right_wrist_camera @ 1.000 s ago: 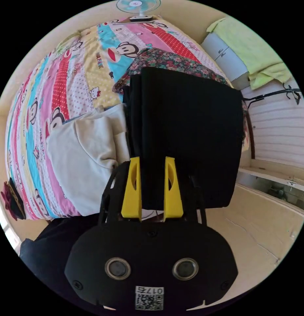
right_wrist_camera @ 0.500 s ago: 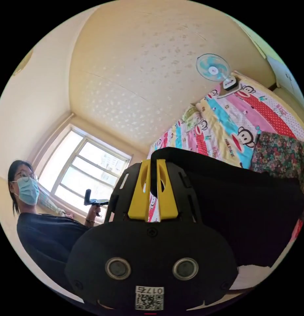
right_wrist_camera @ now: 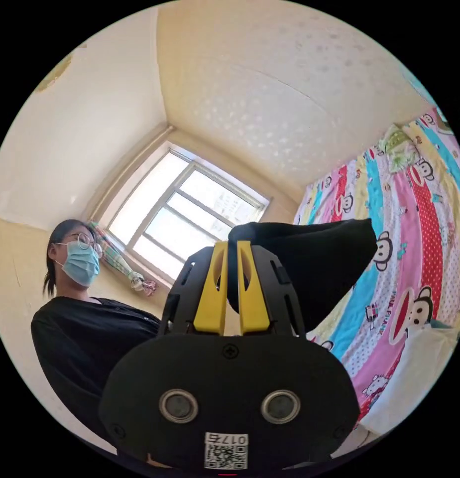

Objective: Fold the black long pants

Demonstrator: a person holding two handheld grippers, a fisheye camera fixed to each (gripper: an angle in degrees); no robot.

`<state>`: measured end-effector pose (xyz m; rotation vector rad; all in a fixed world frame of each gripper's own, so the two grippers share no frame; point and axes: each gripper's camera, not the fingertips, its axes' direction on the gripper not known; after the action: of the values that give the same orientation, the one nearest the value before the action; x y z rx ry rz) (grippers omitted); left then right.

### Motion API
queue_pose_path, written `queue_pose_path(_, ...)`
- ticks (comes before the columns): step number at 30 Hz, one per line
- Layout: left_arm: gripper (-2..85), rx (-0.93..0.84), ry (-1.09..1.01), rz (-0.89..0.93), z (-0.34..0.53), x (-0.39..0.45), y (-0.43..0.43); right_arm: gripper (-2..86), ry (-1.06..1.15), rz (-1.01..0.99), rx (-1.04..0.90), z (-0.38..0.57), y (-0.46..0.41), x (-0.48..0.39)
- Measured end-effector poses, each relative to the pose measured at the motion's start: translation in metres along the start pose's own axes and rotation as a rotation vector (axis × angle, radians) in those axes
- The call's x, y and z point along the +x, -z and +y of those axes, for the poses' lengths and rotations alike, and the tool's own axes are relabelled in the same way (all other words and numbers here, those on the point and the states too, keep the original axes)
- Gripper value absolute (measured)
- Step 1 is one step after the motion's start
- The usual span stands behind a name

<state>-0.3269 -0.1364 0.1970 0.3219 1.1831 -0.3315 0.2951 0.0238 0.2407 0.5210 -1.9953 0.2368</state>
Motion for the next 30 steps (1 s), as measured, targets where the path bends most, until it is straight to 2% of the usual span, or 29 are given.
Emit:
queue_pose_path(3, -1.0, -0.021, 0.106, 0.033, 0.020, -0.050, 0.012, 3.3, -0.265, 0.165, -0.103, 0.062, -0.081, 0.094)
queue_pose_path(7, -1.0, -0.068, 0.214, 0.105, 0.044, -0.108, 0.030, 3.3, -0.615, 0.422, -0.371, 0.148, -0.182, 0.225)
queue_pose_path(9, -1.0, -0.087, 0.250, 0.099, 0.051, -0.128, 0.039, 3.6, -0.670, 0.548, -0.469, 0.164, -0.216, 0.256)
queue_pose_path(11, -1.0, -0.113, 0.292, 0.091, 0.057, -0.152, 0.048, 4.5, -0.578, 0.755, -0.624, 0.151, -0.277, 0.265)
queue_pose_path(14, -1.0, -0.134, 0.292, 0.144, 0.057, -0.172, 0.049, 8.3, -0.324, 1.014, -0.673, 0.105, -0.374, 0.255)
queue_pose_path(15, -1.0, -0.134, 0.292, 0.152, 0.057, -0.175, 0.049, 9.6, -0.278, 1.023, -0.668, 0.095, -0.396, 0.254)
queue_pose_path(17, -0.9, -0.125, 0.312, 0.171, 0.054, -0.184, 0.049, 12.2, -0.109, 0.962, -0.684, 0.064, -0.496, 0.264)
queue_pose_path(18, -0.9, -0.125, 0.314, 0.180, 0.053, -0.186, 0.048, 12.5, -0.084, 0.953, -0.694, 0.058, -0.523, 0.270)
queue_pose_path(22, -0.5, -0.134, 0.319, 0.248, 0.051, -0.187, 0.049, 15.7, 0.079, 0.965, -0.809, 0.044, -0.718, 0.322)
queue_pose_path(25, -0.4, -0.124, 0.332, 0.302, 0.057, -0.188, 0.055, 16.9, 0.087, 0.956, -0.829, 0.051, -0.829, 0.365)
queue_pose_path(28, -0.3, -0.123, 0.376, 0.300, 0.069, -0.193, 0.064, 15.8, 0.099, 1.132, -0.933, 0.081, -0.908, 0.417)
queue_pose_path(30, -0.3, -0.121, 0.393, 0.286, 0.076, -0.194, 0.072, 11.8, 0.121, 1.262, -0.913, 0.090, -0.921, 0.432)
